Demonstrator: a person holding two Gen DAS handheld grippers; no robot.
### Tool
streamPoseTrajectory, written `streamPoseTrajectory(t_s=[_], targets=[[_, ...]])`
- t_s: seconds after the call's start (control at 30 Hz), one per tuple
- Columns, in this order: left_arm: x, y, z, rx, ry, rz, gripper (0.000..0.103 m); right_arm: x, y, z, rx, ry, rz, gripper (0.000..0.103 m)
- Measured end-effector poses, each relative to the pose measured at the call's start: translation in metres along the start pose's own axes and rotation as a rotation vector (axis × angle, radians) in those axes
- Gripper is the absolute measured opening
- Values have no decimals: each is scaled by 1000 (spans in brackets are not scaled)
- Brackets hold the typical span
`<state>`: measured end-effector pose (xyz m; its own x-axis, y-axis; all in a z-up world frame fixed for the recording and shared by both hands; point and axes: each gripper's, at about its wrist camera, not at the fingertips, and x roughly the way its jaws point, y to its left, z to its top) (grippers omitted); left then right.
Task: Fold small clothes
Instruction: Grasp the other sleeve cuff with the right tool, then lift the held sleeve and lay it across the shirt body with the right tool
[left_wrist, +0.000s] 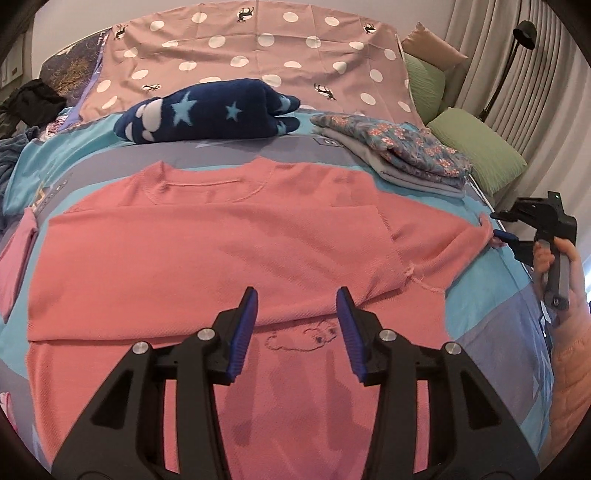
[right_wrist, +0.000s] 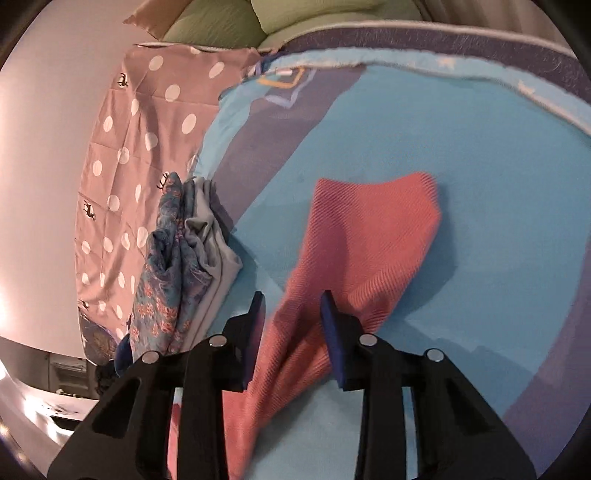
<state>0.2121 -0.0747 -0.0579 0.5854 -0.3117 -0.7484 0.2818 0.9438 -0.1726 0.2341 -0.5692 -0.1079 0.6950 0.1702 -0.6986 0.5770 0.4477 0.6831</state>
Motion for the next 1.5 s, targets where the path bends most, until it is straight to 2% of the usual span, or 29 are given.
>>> streamPoseTrajectory(t_s=[0.17, 0.33, 0.47, 0.5, 0.53, 0.57, 0.6, 0.67, 0.7, 0.77, 0.8, 0.83, 0.9, 0.97, 1.07, 1.17, 1.2, 1.3, 1.43, 1.5], targets=[[11, -14, -1, 14, 17, -12, 48, -20, 0, 9, -56, -44, 29, 36], [13, -25, -5, 34, 21, -29, 49, -2, 11, 15, -88, 19, -2, 41], [12, -24, -6, 32, 20, -25, 51, 31, 9, 20, -20, 89, -55, 41], [11, -23, -6, 32, 21, -22, 51, 37, 11, 21, -25, 92, -70, 33], [11, -21, -6, 31, 21, -19, 51, 40, 13, 21, -47, 76, -101, 7], [10, -20, -6, 29, 19, -19, 51, 39, 15, 22, -62, 67, -120, 3], [9, -17, -7, 24, 19, -18, 51, 36, 16, 23, -63, 54, -109, 2], [8, -11, -7, 8, 16, -17, 51, 21, 18, 23, -39, 15, 2, 2], [8, -8, -7, -4, 13, -20, 51, 12, 23, 21, -47, 8, 65, 2], [5, 2, -6, -44, 4, -35, 51, -8, 43, 12, -97, 17, 250, 2], [3, 6, -5, -65, -2, -46, 52, -19, 58, 3, -145, 30, 349, 2], [0, 14, -5, -97, -12, -67, 53, -28, 70, -6, -194, 39, 410, 2], [-6, 23, -6, -140, -27, -97, 55, -50, 112, -39, -382, 59, 547, 2], [-15, 39, -7, -201, -49, -144, 56, -61, 149, -76, -550, 105, 627, 2], [-31, 60, -9, -285, -90, -203, 60, -58, 189, -139, -752, 213, 690, 2], [-44, 78, -16, -332, -116, -238, 63, -44, 204, -207, -952, 329, 669, 2], [-47, 82, -18, -338, -118, -245, 64, -35, 203, -232, -1029, 374, 635, 2], [-45, 94, -28, -353, -93, -278, 64, -11, 187, -284, -1158, 467, 518, 2], [-30, 103, -40, -402, -24, -350, 64, 8, 158, -319, -1250, 496, 370, 3], [-24, 104, -44, -415, 2, -371, 64, 8, 151, -327, -1281, 496, 341, 3]])
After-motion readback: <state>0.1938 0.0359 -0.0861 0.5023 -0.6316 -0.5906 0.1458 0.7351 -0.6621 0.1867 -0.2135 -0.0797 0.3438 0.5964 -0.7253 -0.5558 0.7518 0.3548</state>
